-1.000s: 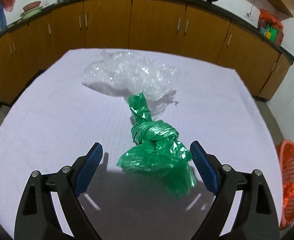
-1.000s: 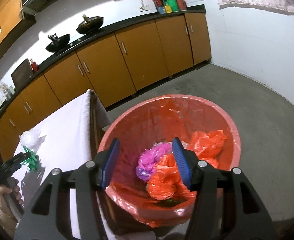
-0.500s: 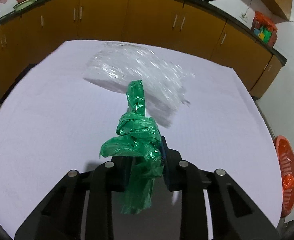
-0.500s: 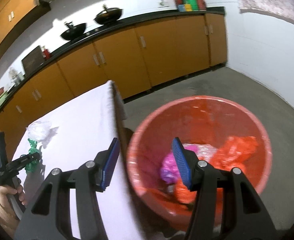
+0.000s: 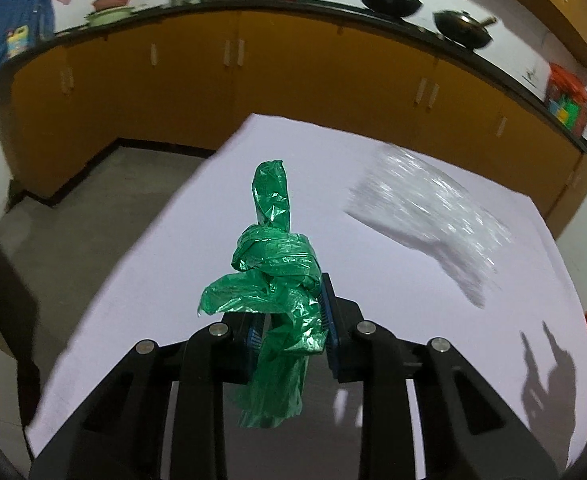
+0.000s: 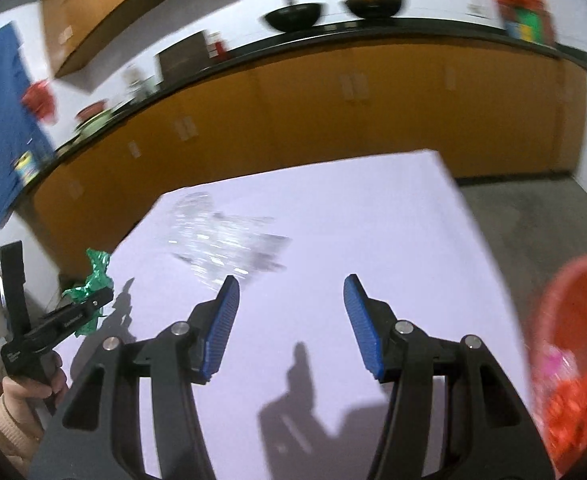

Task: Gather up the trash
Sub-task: 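Grasp the green bag with the left gripper while the right gripper reaches for bubble wrap, then close the right gripper on the clear bubble wrap and lift it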

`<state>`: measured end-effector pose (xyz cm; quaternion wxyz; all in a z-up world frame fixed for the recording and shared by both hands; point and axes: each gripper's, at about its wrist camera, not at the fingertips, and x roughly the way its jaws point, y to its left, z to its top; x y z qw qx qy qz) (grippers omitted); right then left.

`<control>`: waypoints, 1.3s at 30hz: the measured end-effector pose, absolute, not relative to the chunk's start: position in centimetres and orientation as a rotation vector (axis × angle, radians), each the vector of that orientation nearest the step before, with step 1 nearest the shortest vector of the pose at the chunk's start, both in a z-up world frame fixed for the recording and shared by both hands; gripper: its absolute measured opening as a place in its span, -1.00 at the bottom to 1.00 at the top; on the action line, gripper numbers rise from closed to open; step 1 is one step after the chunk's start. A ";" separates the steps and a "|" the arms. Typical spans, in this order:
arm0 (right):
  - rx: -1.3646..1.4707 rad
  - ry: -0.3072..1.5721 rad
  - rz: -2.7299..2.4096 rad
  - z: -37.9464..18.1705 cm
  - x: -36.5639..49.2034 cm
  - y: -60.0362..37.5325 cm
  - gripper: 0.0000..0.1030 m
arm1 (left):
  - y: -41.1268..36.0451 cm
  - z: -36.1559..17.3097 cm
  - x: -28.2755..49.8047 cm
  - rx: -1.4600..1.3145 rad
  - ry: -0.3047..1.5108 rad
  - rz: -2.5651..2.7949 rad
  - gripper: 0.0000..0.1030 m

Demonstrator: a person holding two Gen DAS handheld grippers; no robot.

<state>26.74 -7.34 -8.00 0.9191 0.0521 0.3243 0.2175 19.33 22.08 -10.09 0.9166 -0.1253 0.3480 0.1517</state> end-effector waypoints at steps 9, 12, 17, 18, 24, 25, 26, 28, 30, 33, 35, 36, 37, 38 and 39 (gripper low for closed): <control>-0.072 0.613 0.538 -8.1 31.5 3.5 0.69 | 27.0 -8.8 18.8 -0.295 0.662 0.410 -0.48; -0.148 0.643 0.533 -9.4 32.9 5.8 0.69 | 27.5 -8.6 19.0 -0.290 0.655 0.422 -0.48; -0.241 0.724 0.489 -11.8 34.0 7.2 -0.14 | 27.9 -8.5 19.2 -0.289 0.653 0.427 -0.48; -0.251 0.742 0.483 -12.2 34.3 7.4 -0.27 | 27.7 -8.6 19.3 -0.291 0.654 0.424 -0.48; -0.170 0.771 0.447 -11.9 33.8 3.7 -0.70 | 26.3 -8.7 19.1 -0.291 0.658 0.384 -0.48; -0.146 0.772 0.440 -11.7 33.4 2.7 -0.71 | 25.8 -8.6 19.1 -0.289 0.658 0.373 -0.48; -0.119 0.769 0.430 -11.3 32.9 1.4 -0.71 | 25.3 -8.5 19.1 -0.286 0.657 0.361 -0.48; -0.087 0.761 0.410 -10.9 31.9 -0.7 -0.72 | 24.5 -8.3 19.2 -0.282 0.655 0.341 -0.48; -0.053 0.750 0.388 -10.2 30.7 -3.0 -0.72 | 23.5 -7.9 19.2 -0.278 0.650 0.317 -0.48; -0.004 0.733 0.350 -9.2 29.1 -6.3 -0.72 | 21.6 -7.0 19.1 -0.266 0.638 0.274 -0.48; 0.027 0.713 0.319 -8.4 27.6 -8.6 -0.72 | 20.2 -6.4 19.1 -0.256 0.630 0.246 -0.48; 0.039 0.702 0.305 -8.0 26.8 -9.7 -0.72 | 19.6 -6.2 19.2 -0.251 0.628 0.235 -0.48; 0.050 0.692 0.293 -7.7 26.2 -10.6 -0.72 | 18.7 -5.9 19.1 -0.243 0.625 0.217 -0.48; 0.062 0.681 0.278 -7.3 25.4 -11.7 -0.72 | 17.8 -5.6 19.1 -0.236 0.623 0.200 -0.48; 0.069 0.673 0.267 -7.0 24.8 -12.4 -0.72 | 17.1 -5.4 19.1 -0.230 0.622 0.186 -0.48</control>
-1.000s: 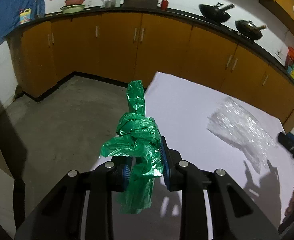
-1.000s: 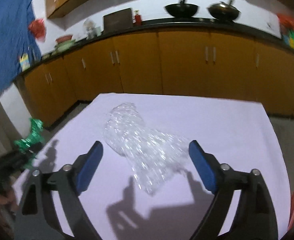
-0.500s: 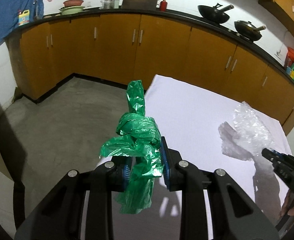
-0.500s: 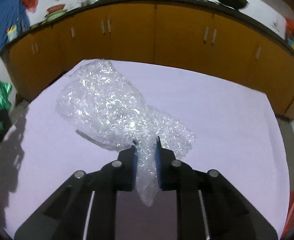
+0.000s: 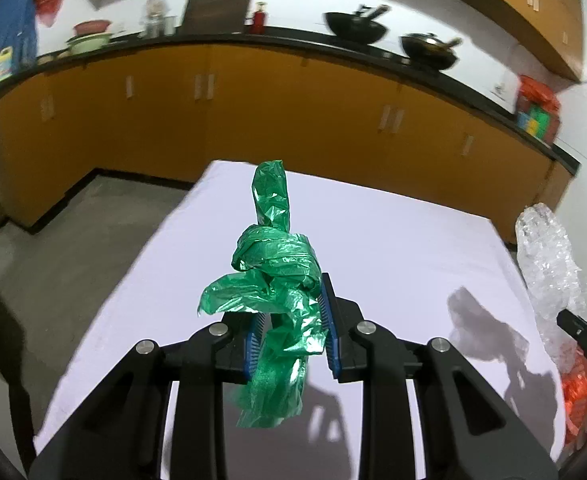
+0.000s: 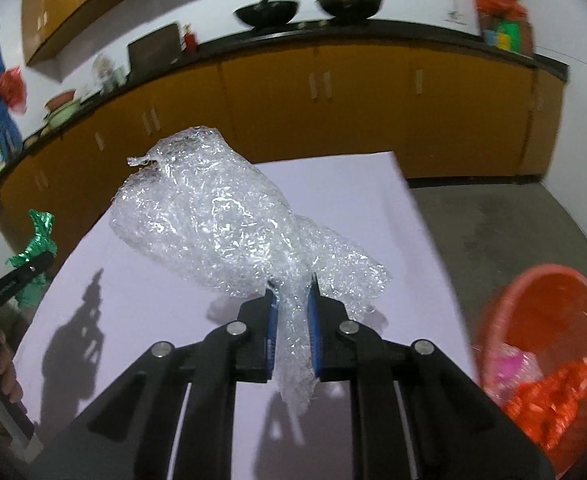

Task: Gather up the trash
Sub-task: 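Close the right gripper on the clear bubble wrap and lift it, then carry the green bag and bubble wrap over the orange basket with both tools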

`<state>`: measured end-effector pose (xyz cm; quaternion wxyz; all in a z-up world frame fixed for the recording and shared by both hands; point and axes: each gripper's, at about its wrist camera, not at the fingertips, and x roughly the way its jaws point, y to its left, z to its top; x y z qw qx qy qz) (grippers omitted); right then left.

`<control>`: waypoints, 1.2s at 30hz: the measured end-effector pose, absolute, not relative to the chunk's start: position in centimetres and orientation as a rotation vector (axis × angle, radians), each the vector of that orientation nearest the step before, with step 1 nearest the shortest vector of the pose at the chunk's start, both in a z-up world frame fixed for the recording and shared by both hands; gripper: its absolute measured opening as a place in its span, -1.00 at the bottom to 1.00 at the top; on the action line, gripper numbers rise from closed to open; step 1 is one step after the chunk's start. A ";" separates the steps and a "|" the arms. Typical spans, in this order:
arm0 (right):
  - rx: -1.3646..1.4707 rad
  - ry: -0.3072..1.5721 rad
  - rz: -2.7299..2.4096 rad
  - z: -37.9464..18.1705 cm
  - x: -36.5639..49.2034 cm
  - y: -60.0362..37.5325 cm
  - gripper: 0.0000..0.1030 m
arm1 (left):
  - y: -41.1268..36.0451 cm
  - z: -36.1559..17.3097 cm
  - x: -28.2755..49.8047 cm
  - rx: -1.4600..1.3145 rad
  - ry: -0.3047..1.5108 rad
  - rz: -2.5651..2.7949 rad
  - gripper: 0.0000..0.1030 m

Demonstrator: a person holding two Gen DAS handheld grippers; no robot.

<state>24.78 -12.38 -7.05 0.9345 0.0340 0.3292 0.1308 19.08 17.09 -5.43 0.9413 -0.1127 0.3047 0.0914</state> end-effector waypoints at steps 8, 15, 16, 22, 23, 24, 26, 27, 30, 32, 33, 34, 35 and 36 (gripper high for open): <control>0.129 0.597 0.135 -5.2 19.5 -19.7 -0.72 | 9.9 -4.1 18.9 -0.182 0.612 0.041 -0.48; 0.216 0.579 0.009 -5.0 16.7 -25.8 -0.72 | 4.0 -3.6 19.0 -0.146 0.613 -0.079 -0.48; 0.229 0.578 -0.014 -5.0 16.3 -26.7 -0.72 | 3.2 -3.6 19.1 -0.140 0.614 -0.096 -0.48; 0.297 0.579 -0.109 -5.7 14.5 -31.2 -0.72 | -1.0 -3.7 18.9 -0.117 0.620 -0.176 -0.48; 0.305 0.579 -0.123 -5.8 14.2 -31.8 -0.72 | -1.5 -3.7 19.0 -0.114 0.621 -0.187 -0.48; 0.311 0.579 -0.133 -6.0 14.3 -32.1 -0.72 | -2.2 -3.7 19.0 -0.110 0.623 -0.201 -0.48; 0.323 0.579 -0.154 -6.2 14.1 -33.0 -0.72 | -3.4 -3.7 19.0 -0.103 0.627 -0.224 -0.48; 0.328 0.579 -0.162 -6.3 14.0 -33.4 -0.72 | -3.8 -3.7 19.1 -0.099 0.628 -0.233 -0.48; 0.343 0.581 -0.183 -6.4 14.3 -34.2 -0.72 | -5.4 -3.8 19.2 -0.085 0.632 -0.264 -0.48; 0.357 0.584 -0.196 -6.7 14.2 -34.9 -0.72 | -6.2 -3.7 19.4 -0.077 0.634 -0.282 -0.48; 0.362 0.585 -0.200 -6.9 13.9 -35.2 -0.72 | -6.6 -3.7 19.4 -0.071 0.636 -0.292 -0.48; 0.367 0.586 -0.205 -7.0 13.6 -35.4 -0.72 | -7.1 -3.8 19.5 -0.066 0.637 -0.300 -0.48; 0.374 0.587 -0.212 -7.2 13.6 -35.8 -0.72 | -7.4 -3.7 19.5 -0.062 0.638 -0.307 -0.48; 0.379 0.588 -0.216 -7.3 13.6 -35.9 -0.72 | -7.8 -3.9 19.4 -0.056 0.640 -0.315 -0.48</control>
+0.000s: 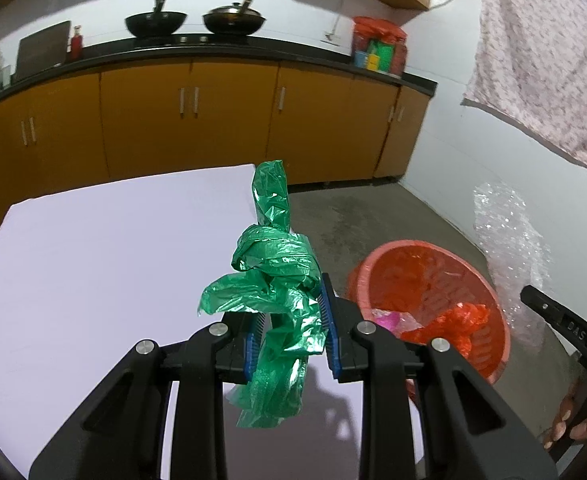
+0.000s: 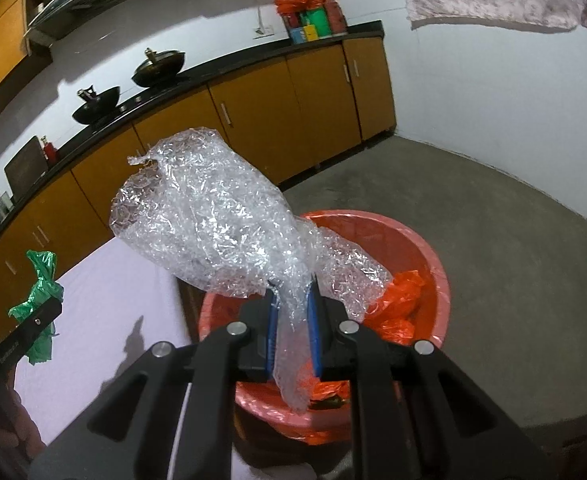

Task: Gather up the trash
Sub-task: 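Carry the green bag and bubble wrap over the orange basket with both tools, then open both grippers to drop the green bag and bubble wrap into the basket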

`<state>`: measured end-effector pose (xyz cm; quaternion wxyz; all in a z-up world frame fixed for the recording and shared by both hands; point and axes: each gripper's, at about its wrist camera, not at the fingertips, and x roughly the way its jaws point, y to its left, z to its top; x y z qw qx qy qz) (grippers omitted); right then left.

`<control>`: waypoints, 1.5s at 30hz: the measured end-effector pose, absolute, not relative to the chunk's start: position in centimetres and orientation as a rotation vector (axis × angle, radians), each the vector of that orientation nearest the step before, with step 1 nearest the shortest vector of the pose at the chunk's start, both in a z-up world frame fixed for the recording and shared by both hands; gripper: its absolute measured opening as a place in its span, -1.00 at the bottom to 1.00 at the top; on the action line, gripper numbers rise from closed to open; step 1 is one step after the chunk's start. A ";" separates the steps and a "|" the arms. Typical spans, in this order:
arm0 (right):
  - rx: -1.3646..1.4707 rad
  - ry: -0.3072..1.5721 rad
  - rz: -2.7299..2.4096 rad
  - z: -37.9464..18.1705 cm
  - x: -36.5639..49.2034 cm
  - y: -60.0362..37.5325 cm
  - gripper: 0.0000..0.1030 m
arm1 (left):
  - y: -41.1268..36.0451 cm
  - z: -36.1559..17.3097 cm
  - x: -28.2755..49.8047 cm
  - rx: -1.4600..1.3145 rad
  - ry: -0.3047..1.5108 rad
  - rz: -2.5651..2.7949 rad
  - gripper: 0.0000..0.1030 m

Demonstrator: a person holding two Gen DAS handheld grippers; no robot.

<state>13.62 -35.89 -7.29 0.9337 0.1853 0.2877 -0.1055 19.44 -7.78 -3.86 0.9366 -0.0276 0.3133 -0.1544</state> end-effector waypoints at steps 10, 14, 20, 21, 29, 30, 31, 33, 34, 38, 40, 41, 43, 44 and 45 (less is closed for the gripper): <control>0.416 0.600 -0.247 -8.0 14.3 -37.3 -0.72 | -11.1 -4.6 19.9 -0.023 0.660 -0.392 -0.48; 0.429 0.604 -0.259 -8.4 14.6 -37.8 -0.72 | -12.6 -4.9 20.1 -0.007 0.664 -0.433 -0.48; 0.448 0.612 -0.277 -9.1 14.8 -38.5 -0.72 | -15.0 -5.8 20.5 0.020 0.679 -0.487 -0.48; 0.452 0.613 -0.281 -9.1 15.0 -38.6 -0.72 | -15.2 -6.0 20.6 0.023 0.681 -0.493 -0.48; 0.503 0.623 -0.306 -9.9 15.7 -39.7 -0.72 | -17.9 -7.2 21.1 0.047 0.705 -0.556 -0.48; 0.508 0.625 -0.307 -10.0 15.8 -39.9 -0.72 | -18.2 -7.3 21.2 0.050 0.708 -0.564 -0.48; 0.512 0.626 -0.308 -10.1 15.9 -40.0 -0.72 | -18.4 -7.5 21.3 0.053 0.710 -0.569 -0.48; 0.519 0.628 -0.306 -10.4 16.1 -40.2 -0.72 | -19.0 -7.8 21.5 0.059 0.717 -0.583 -0.48; 0.522 0.629 -0.305 -10.5 16.2 -40.3 -0.71 | -19.2 -7.9 21.6 0.061 0.720 -0.587 -0.48; 0.541 0.630 -0.298 -11.0 16.6 -40.6 -0.65 | -20.0 -8.5 22.0 0.068 0.737 -0.607 -0.48; 0.553 0.626 -0.292 -11.0 16.7 -40.8 -0.59 | -20.3 -8.8 22.1 0.069 0.741 -0.614 -0.48; 0.557 0.626 -0.290 -11.1 16.7 -40.9 -0.56 | -20.4 -8.9 22.3 0.068 0.746 -0.622 -0.42; 0.564 0.621 -0.285 -11.3 16.5 -41.2 -0.35 | -20.7 -9.1 22.3 0.068 0.749 -0.628 -0.34; 0.565 0.619 -0.285 -11.3 16.4 -41.3 -0.31 | -20.7 -9.2 22.3 0.068 0.750 -0.630 -0.26; 0.565 0.620 -0.287 -11.5 16.3 -41.3 -0.29 | -20.8 -9.3 22.3 0.068 0.751 -0.633 -0.21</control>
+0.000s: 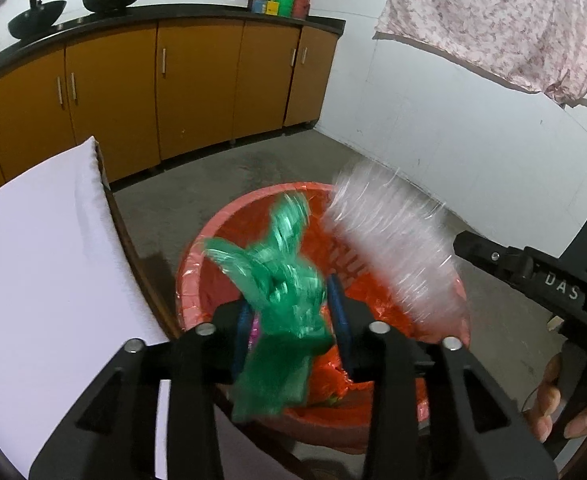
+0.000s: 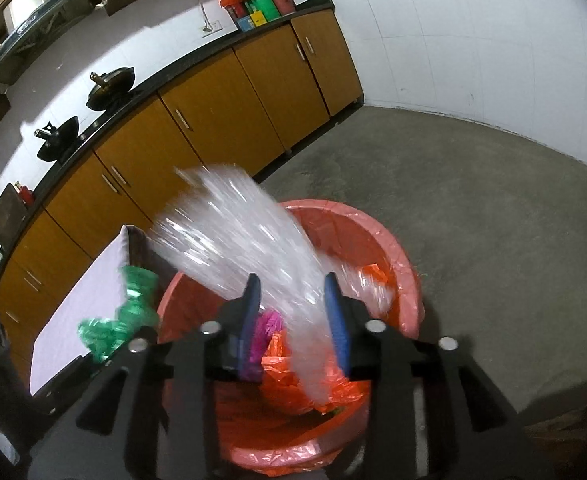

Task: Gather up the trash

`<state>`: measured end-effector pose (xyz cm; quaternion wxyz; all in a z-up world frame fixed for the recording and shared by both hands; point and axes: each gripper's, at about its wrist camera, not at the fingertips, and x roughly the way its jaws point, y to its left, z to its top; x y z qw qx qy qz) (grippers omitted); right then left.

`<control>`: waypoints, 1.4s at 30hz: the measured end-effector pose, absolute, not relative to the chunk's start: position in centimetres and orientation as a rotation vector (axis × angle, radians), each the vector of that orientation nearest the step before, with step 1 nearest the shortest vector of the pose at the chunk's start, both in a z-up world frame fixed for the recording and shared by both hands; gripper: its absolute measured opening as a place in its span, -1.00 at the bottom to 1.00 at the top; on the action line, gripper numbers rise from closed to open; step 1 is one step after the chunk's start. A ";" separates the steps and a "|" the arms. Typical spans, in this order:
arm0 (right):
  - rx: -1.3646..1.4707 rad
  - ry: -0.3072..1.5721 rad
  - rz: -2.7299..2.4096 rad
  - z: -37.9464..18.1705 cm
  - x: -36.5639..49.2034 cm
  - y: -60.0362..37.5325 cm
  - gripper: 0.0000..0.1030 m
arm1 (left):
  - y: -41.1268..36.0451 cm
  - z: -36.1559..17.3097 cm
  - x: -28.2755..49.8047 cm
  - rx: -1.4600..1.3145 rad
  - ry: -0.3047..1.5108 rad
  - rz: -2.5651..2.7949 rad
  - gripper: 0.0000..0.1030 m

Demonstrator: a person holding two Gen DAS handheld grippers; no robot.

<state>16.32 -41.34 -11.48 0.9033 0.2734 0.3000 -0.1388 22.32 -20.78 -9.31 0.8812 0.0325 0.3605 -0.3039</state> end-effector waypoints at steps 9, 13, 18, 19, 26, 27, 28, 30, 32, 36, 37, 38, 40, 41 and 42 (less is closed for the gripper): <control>0.527 0.584 -0.330 -11.1 14.6 -41.6 0.48 | -18.6 -9.2 22.0 0.043 0.752 -0.580 0.14; 0.420 0.514 -0.371 -9.5 13.0 -40.5 0.75 | -15.7 -8.0 20.7 0.014 0.697 -0.511 0.55; 0.211 0.385 -0.372 -6.8 10.2 -37.1 0.91 | -11.5 -5.8 17.7 0.000 0.597 -0.387 0.88; 0.191 0.369 -0.351 -6.4 9.8 -36.5 0.91 | -10.8 -5.4 17.1 0.002 0.581 -0.364 0.90; 0.156 0.315 -0.275 -4.1 6.0 -32.3 0.92 | -6.1 -3.0 11.1 0.019 0.461 -0.194 0.97; 0.156 0.311 -0.276 -3.8 5.3 -31.7 0.92 | -5.6 -2.8 10.4 0.022 0.448 -0.178 0.97; 0.153 0.307 -0.268 -3.6 4.7 -31.2 0.92 | -5.1 -2.5 9.5 0.028 0.432 -0.158 0.97; 0.145 0.302 -0.255 -3.3 3.8 -30.2 0.92 | -4.3 -2.0 8.1 0.040 0.404 -0.118 0.97; 0.119 0.299 -0.263 -3.0 2.9 -29.2 0.92 | -3.7 -1.8 7.4 0.039 0.390 -0.099 0.97; 0.087 0.290 -0.274 -2.6 1.4 -27.6 0.92 | -2.6 -1.2 5.7 0.011 0.367 -0.076 0.97; 0.078 0.285 -0.274 -2.5 0.9 -27.1 0.92 | -2.4 -1.2 5.4 0.005 0.363 -0.071 0.97; 0.073 0.283 -0.274 -2.5 0.7 -26.9 0.92 | -2.2 -1.1 5.0 0.001 0.358 -0.067 0.97; 0.058 0.273 -0.274 -2.3 -0.2 -26.2 0.92 | -1.9 -1.1 4.6 -0.003 0.350 -0.060 0.97; 0.051 0.267 -0.275 -2.2 -0.6 -25.9 0.92 | -1.7 -1.1 4.4 -0.002 0.349 -0.055 0.97; 0.046 0.263 -0.276 -2.1 -0.9 -25.7 0.92 | -1.6 -1.1 4.2 -0.002 0.348 -0.051 0.97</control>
